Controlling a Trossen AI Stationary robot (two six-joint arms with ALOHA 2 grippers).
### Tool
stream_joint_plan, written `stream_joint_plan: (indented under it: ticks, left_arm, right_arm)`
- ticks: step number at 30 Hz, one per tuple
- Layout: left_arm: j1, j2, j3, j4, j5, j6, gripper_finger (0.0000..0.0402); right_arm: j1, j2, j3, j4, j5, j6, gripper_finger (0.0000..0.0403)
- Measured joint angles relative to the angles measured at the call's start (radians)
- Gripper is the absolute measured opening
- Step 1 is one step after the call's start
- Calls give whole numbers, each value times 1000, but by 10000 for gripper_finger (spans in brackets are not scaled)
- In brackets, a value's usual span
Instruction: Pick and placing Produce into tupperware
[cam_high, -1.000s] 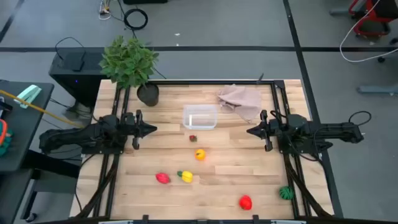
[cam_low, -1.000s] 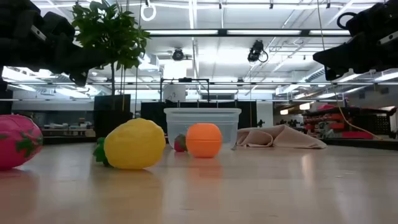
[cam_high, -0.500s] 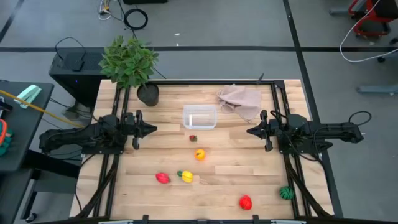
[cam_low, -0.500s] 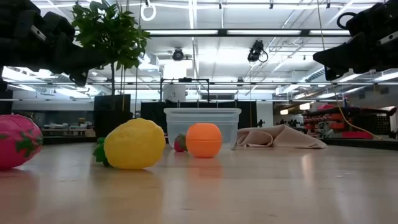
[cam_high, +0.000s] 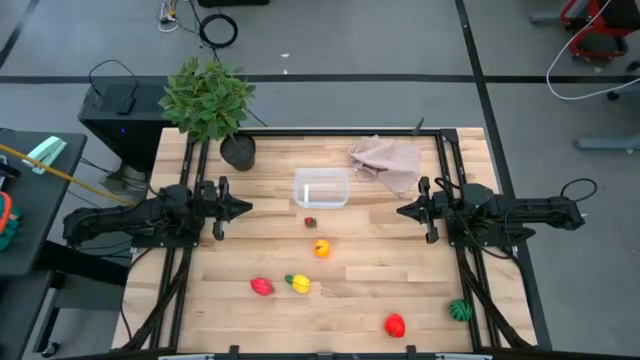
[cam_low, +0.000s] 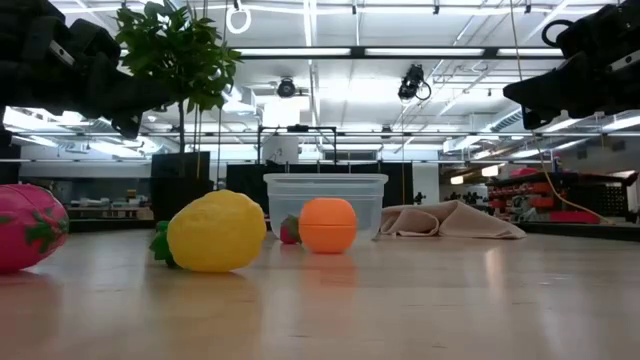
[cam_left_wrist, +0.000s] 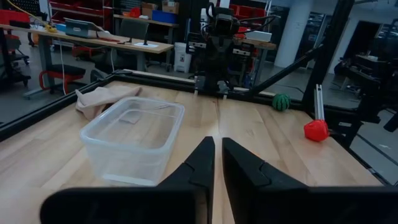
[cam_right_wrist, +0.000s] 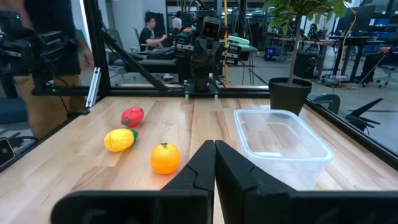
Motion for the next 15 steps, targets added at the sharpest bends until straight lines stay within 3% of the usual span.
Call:
stream_joint_plan:
  ticks: [15]
  left_arm:
    - [0,0,0,0,0,0,28]
  right_arm:
    - [0,0,0,0,0,0,17]
